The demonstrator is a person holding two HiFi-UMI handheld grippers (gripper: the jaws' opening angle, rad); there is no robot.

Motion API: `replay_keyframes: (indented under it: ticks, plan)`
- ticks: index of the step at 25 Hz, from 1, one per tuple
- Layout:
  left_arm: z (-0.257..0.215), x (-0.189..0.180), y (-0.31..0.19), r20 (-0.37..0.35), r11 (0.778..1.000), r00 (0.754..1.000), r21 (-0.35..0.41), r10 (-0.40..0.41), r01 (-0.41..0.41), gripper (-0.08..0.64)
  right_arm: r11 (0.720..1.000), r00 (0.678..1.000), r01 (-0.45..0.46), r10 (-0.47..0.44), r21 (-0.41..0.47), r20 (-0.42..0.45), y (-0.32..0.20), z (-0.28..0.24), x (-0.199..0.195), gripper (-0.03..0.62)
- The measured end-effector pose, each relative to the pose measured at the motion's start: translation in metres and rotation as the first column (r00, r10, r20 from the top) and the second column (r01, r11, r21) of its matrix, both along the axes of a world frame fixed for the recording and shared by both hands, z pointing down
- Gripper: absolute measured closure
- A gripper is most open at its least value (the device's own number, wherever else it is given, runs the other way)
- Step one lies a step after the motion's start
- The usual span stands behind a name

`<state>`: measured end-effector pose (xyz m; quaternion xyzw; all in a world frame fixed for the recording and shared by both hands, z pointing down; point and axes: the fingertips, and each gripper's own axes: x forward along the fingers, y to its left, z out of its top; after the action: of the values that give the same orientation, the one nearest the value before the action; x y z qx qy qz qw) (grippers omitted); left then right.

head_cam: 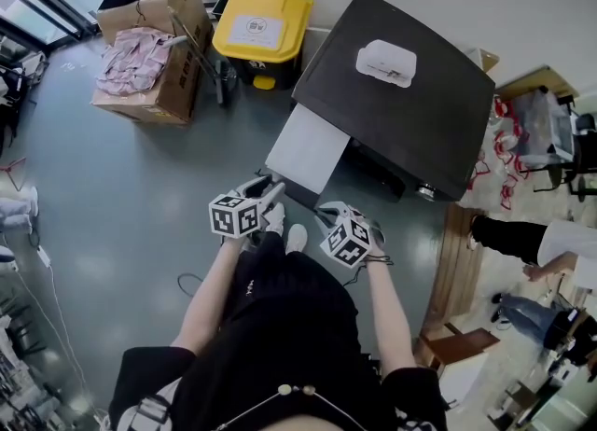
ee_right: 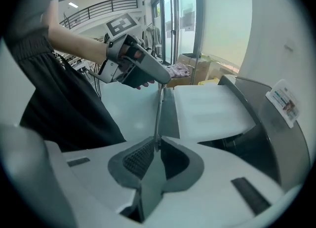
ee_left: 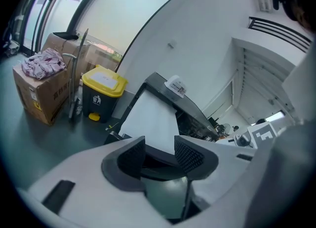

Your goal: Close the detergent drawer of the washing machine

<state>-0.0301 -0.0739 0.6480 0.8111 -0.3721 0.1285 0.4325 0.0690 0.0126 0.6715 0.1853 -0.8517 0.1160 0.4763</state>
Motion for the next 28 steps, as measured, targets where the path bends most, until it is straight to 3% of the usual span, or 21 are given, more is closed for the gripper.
replay_keyframes:
  ticks: [8, 13, 18, 24, 28]
  plan:
    - [-0.004, 0.001, 0.001, 0.014, 1.0, 1.0, -0.01, 0.014, -0.013, 0.385, 1.0, 1.0, 0.013, -0.013, -0.015, 0.014, 0.005, -0.002, -0.005, 0.527]
    - [0.004, -0.021, 0.003, 0.061, 0.997, 0.996, -0.039, -0.069, 0.071, 0.385, 1.0, 1.0, 0.013, -0.013, -0.003, 0.008, 0.003, 0.002, -0.008, 0.523]
    - [0.013, -0.023, 0.004, 0.048, 0.992, 0.995, -0.083, -0.087, 0.09, 0.385, 0.998, 0.998, 0.059, -0.058, 0.02, -0.017, 0.001, 0.0, -0.008, 0.561]
    - [0.011, -0.022, 0.0, 0.03, 0.99, 0.994, -0.086, -0.108, 0.111, 0.385, 0.991, 0.991, 0.118, -0.114, 0.059, -0.067, 0.003, -0.004, -0.009, 0.574]
    - [0.005, -0.026, -0.005, 0.024, 0.989, 0.992, -0.076, -0.126, 0.127, 0.385, 0.989, 0.99, 0.132, -0.128, 0.06, -0.057, 0.0, -0.017, -0.012, 0.58]
